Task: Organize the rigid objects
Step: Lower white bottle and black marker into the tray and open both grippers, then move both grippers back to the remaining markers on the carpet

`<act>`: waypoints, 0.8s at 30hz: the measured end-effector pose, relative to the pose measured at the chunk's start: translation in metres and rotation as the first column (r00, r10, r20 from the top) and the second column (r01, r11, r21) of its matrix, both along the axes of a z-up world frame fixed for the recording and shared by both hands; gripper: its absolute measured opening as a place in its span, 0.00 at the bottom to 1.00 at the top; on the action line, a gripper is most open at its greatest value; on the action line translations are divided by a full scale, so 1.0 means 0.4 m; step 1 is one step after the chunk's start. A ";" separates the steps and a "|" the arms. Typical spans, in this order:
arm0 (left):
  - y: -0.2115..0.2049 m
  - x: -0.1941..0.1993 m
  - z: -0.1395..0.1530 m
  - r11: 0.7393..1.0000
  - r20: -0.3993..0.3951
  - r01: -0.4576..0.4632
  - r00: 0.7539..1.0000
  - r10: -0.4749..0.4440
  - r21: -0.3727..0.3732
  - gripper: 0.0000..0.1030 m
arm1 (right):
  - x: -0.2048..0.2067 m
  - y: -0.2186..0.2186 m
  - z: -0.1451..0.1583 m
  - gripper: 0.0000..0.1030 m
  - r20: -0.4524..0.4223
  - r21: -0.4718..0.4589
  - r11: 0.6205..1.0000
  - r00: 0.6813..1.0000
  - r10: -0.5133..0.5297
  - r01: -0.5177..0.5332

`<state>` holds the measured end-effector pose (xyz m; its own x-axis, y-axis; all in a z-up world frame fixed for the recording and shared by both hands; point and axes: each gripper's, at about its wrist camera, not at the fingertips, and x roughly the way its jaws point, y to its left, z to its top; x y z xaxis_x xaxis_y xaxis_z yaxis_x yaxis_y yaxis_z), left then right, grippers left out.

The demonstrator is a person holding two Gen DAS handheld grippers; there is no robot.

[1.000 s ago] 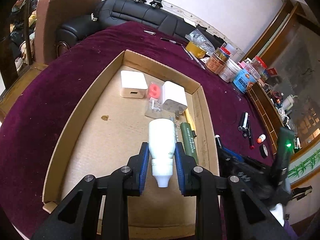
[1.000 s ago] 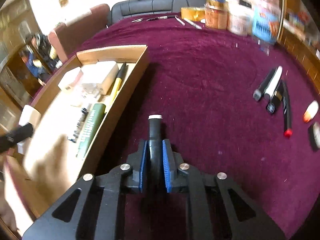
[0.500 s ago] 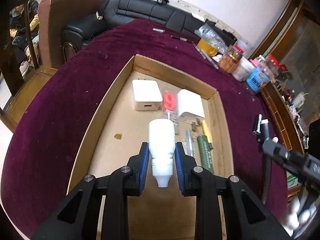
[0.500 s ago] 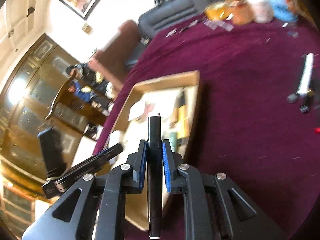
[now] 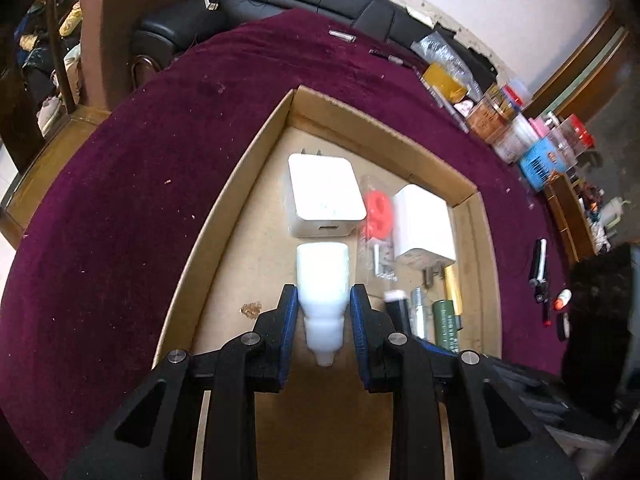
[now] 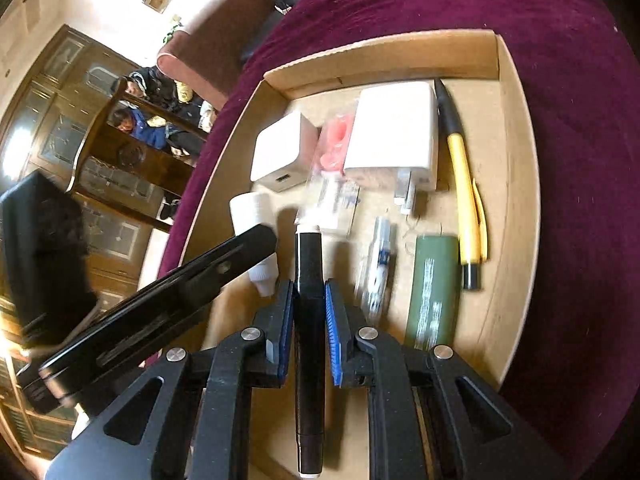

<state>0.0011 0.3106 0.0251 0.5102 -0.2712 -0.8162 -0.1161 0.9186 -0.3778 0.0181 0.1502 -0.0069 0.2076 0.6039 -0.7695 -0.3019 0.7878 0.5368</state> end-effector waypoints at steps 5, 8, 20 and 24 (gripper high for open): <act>0.027 -0.045 0.047 0.998 0.069 -0.038 0.997 0.041 -0.043 0.37 | 0.028 0.007 0.007 0.13 0.031 -0.037 0.999 0.999 -0.023 0.024; 0.041 -0.081 0.079 0.997 0.115 -0.065 0.991 0.068 -0.034 0.43 | 0.028 0.007 0.019 0.14 0.050 -0.048 0.999 0.999 -0.015 0.017; -0.075 -0.198 0.173 0.946 0.273 -0.178 0.957 0.102 0.270 0.60 | -0.076 -0.218 0.142 0.29 0.252 -0.010 0.994 0.962 -0.102 0.107; -0.167 -0.235 0.195 0.894 0.339 -0.225 0.937 0.090 0.386 0.70 | -0.101 -0.332 0.155 0.30 0.293 -0.031 0.983 0.942 -0.166 0.183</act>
<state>-0.0930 0.2439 0.1030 0.7580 0.1608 -0.6321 -0.2143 0.9767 -0.0085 -0.0224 0.0175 0.0550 0.5236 0.4951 -0.6933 -0.2925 0.8688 0.3995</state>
